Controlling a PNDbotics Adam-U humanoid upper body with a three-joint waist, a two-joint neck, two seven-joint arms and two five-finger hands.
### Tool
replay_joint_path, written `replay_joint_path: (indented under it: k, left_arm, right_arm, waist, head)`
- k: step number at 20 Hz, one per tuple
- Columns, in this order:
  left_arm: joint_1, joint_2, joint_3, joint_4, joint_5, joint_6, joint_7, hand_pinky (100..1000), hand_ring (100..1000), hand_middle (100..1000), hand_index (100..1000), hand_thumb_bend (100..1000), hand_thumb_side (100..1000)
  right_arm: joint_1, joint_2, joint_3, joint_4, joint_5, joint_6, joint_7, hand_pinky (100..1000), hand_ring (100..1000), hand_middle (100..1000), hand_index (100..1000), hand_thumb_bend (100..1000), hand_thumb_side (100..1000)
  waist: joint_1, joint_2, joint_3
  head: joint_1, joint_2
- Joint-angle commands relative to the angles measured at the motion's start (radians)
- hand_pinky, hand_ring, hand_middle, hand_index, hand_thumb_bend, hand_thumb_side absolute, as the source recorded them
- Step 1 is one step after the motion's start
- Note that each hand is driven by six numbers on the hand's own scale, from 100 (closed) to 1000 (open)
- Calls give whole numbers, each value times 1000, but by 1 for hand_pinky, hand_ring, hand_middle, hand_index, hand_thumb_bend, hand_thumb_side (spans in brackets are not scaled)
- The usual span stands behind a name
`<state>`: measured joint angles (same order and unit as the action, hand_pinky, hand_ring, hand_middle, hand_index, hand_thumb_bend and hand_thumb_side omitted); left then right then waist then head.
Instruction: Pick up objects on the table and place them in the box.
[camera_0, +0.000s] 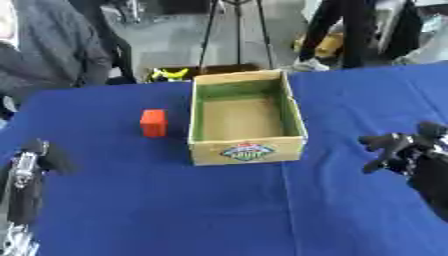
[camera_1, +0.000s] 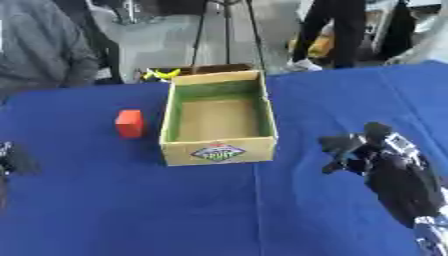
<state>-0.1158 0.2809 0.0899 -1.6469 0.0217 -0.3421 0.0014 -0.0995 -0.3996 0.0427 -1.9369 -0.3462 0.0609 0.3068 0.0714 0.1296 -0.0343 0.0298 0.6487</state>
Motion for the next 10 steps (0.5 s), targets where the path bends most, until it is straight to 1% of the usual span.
replay_joint_path:
  k: [1,10]
  left_arm:
    - [-10,26,5,-14,-3,0,-3,419,352,352,309,117,982]
    - [-11,26,7,-15,-4,0,-2,419,353,352,310,117,982]
  right_arm:
    - [-7,-11,-9,-23,-5,-5,-1,602,885,620,547,100,988]
    - [-5,-9,-9,-23,-4,-5,-2,602,885,620,547,100,989]
  waist:
    - [-4,-10,1]
    - [-4,-10,1]
  head:
    - [5,-9]
    - [5,-11]
